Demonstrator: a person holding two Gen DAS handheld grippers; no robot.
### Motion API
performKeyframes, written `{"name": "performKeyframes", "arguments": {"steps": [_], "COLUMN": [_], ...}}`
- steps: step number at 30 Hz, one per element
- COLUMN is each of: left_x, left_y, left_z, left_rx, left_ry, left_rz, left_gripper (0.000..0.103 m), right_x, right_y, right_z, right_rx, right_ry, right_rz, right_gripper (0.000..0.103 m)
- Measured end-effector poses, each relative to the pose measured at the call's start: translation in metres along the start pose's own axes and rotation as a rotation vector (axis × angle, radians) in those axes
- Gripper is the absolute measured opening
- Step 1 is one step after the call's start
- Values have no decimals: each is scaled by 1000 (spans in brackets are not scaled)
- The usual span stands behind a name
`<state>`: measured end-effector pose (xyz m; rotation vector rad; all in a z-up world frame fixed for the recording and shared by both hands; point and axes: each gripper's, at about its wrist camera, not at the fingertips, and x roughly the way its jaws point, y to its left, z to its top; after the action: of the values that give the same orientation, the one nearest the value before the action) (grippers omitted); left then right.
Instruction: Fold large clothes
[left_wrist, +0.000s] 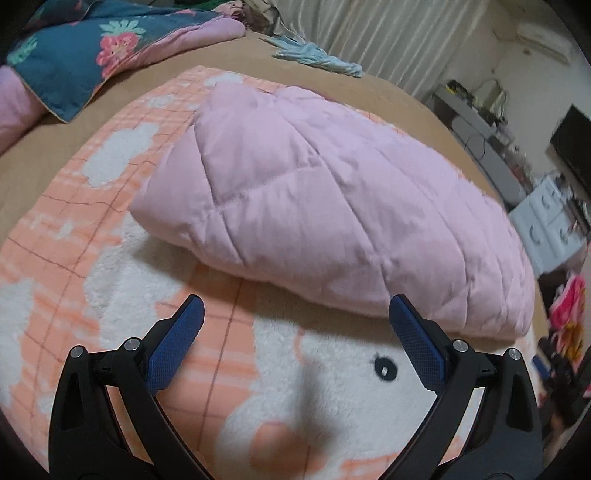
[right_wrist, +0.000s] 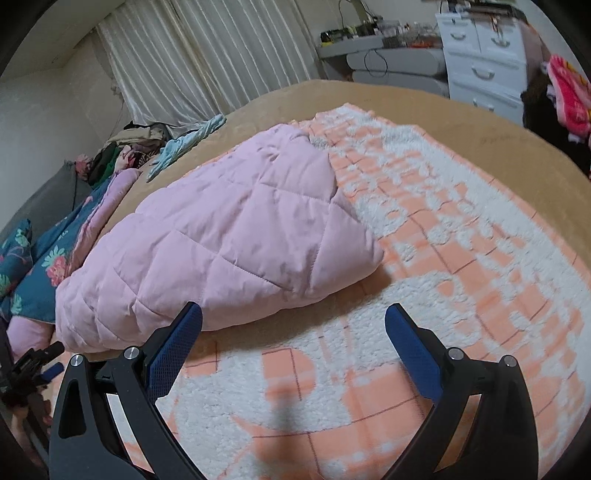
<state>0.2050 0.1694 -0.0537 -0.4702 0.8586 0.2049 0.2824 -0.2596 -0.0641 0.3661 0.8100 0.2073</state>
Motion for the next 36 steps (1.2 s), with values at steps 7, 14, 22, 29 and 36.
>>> {"name": "performKeyframes", "arguments": {"steps": [7, 14, 22, 29, 36], "left_x": [15, 39, 63, 81, 79], "left_y": [7, 30, 49, 65, 49], "left_z": [19, 34, 39, 41, 46], "left_rx": [-101, -246, -388, -543, -481], "left_ry": [-6, -1, 17, 16, -23], "left_rz": [-21, -71, -174, -284, -241], "left_gripper": [94, 95, 95, 95, 94], "right_x": [28, 63, 91, 108, 116], "right_y": [2, -5, -13, -16, -6], "right_z": [7, 14, 27, 39, 49], "right_rx": [51, 134, 234, 259, 198], "right_ry": [52, 122, 131, 121, 75], "right_rz": [34, 70, 173, 209, 185], "right_gripper": [99, 99, 99, 99, 94]}}
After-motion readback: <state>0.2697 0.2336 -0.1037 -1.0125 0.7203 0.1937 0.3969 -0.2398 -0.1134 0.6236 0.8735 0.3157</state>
